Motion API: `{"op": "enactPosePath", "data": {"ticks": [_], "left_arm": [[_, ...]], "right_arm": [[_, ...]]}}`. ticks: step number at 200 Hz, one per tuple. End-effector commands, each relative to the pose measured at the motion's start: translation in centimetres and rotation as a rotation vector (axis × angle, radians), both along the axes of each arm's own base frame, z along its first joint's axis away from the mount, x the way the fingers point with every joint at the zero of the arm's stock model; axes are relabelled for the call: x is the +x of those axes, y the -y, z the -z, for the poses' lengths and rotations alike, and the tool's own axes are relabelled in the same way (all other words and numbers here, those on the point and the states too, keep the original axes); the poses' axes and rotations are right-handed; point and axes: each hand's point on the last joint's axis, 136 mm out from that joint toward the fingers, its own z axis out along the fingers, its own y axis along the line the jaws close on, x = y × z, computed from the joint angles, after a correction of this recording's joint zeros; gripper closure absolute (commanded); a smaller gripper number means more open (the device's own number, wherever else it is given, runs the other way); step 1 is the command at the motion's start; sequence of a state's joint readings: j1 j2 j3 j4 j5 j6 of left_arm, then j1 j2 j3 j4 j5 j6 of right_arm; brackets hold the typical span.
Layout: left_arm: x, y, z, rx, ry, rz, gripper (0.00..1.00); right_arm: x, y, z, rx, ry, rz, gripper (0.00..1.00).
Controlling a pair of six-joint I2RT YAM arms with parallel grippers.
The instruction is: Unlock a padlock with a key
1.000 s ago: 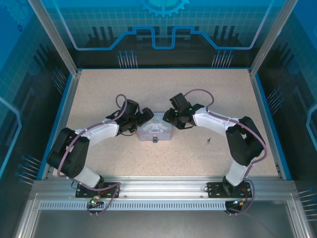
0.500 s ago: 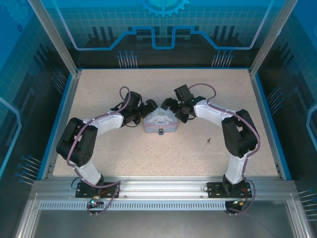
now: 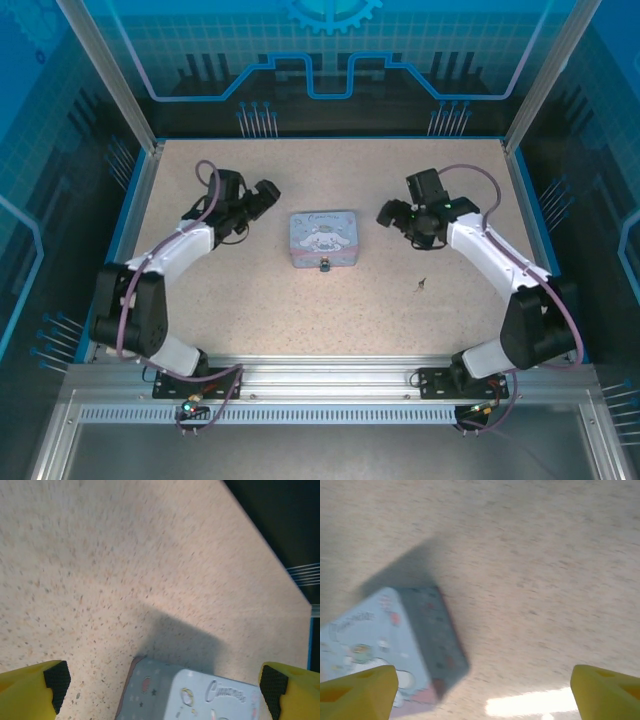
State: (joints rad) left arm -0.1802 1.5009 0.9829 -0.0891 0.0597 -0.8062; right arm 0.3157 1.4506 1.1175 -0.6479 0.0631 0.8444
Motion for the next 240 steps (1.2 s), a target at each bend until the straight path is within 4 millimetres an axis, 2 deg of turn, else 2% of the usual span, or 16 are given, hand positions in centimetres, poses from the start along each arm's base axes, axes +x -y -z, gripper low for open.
{"op": "enactPosePath", "data": {"ticks": [1,22,35,52,70,78,106,138,180,240], "left_arm": [[-2.2,-0.7,-0.3,0.066,-0.018,0.003,0.01],[-3.6,-0.5,-0.2,0.045,-0.064,-0.02,0.01],[-4.3,0.7,-0.3,0.03,-0.081,0.016,0.01],[-4.9,2.8,-0.5,0.018,-0.089,0.081,0.01],[-5.5,5.0,-0.4,-0.013,-0.108,0.144,0.01],[-5.6,5.8,-0.3,-0.026,-0.118,0.166,0.01],[-5.8,7.6,0.3,-0.047,-0.133,0.205,0.01],[-5.9,8.6,0.3,-0.053,-0.129,0.223,0.01],[-6.4,9.7,1.0,-0.06,-0.157,0.264,0.01],[-6.7,9.9,0.5,-0.051,-0.145,0.276,0.01]], "right_arm": [[-5.3,3.5,3.9,-0.185,-0.201,-0.059,0.19],[-7.2,4.7,5.8,-0.228,-0.26,-0.044,0.29],[-8.1,5.3,6.6,-0.246,-0.281,-0.023,0.34],[-8.8,6.0,7.3,-0.27,-0.293,-0.003,0.36],[-8.8,6.1,7.5,-0.271,-0.288,0.008,0.39],[-9.5,6.2,8.4,-0.272,-0.308,0.003,0.41],[-9.3,6.1,9.4,-0.275,-0.323,0.003,0.46],[-9.0,6.1,10.3,-0.29,-0.343,-0.001,0.49],[-8.6,6.0,11.8,-0.298,-0.378,-0.003,0.59],[-9.1,6.1,12.9,-0.3,-0.402,-0.007,0.69]]}}
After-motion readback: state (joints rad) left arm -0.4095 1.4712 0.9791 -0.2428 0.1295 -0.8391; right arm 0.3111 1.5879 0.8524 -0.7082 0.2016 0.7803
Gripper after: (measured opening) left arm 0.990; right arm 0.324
